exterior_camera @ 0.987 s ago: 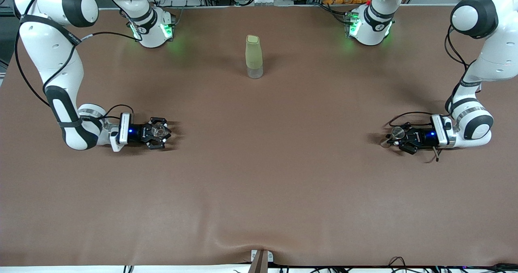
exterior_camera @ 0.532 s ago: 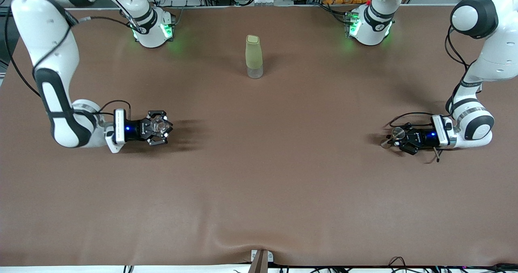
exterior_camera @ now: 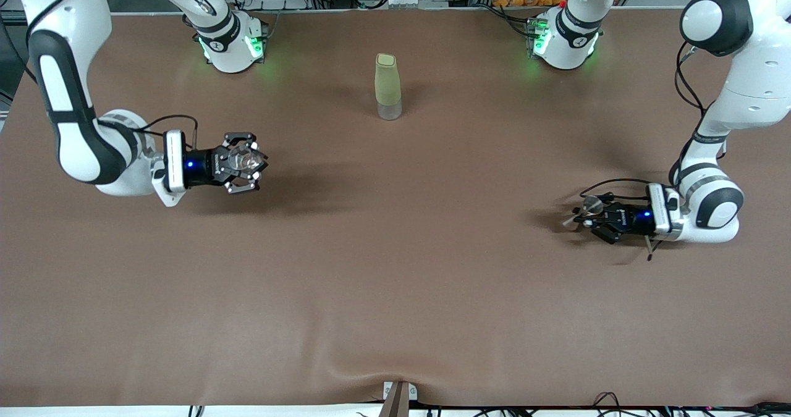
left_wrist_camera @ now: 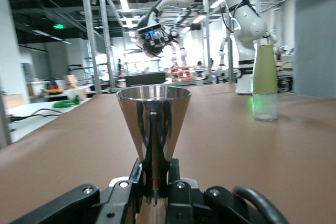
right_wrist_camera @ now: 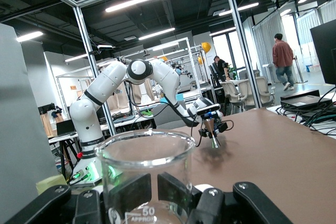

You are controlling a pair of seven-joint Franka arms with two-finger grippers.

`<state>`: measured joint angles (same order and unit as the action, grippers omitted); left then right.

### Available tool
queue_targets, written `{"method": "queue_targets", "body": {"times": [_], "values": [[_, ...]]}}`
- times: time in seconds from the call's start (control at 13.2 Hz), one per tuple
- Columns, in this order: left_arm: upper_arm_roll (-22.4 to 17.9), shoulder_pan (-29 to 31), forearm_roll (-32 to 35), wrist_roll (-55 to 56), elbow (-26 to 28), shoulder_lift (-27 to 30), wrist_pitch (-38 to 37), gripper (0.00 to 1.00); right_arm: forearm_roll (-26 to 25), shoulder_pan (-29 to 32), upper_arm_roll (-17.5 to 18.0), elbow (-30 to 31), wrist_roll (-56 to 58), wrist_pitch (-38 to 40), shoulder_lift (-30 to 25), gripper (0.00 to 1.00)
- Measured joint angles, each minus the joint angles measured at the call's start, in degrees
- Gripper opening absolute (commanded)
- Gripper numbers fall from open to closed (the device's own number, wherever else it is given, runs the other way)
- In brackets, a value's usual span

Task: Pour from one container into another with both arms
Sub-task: 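Lift the jigger with the left gripper while the right gripper brings the beaker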

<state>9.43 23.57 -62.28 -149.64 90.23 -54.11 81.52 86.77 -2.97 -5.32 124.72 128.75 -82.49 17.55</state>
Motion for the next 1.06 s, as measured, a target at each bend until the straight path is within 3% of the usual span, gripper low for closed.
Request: {"method": "queue_targets", "body": {"times": [0.3, 0.46, 0.84, 1.06], "values": [[0.4, -8.6, -0.8, 4.4, -0.1, 3.5, 3.9, 0.0, 3.5, -2.1, 0.0, 2.1, -0.3, -1.6, -2.0, 0.0], [1.6, -12.7, -4.9, 5.3, 1.0, 4.7, 8.4, 0.0, 7.0, -4.8, -0.1, 2.7, -0.3, -3.5, -2.0, 0.0], [10.3, -14.9, -9.5, 7.0, 3.7, 4.8, 22.2, 0.0, 16.5, -13.0, 0.0, 3.3, -0.3, -10.5, -1.9, 0.0], [12.9, -17.2, -13.8, 7.8, 3.7, 4.8, 27.3, 0.0, 23.9, -18.4, -0.1, 3.4, -0.3, -15.2, -1.9, 0.0]]}}
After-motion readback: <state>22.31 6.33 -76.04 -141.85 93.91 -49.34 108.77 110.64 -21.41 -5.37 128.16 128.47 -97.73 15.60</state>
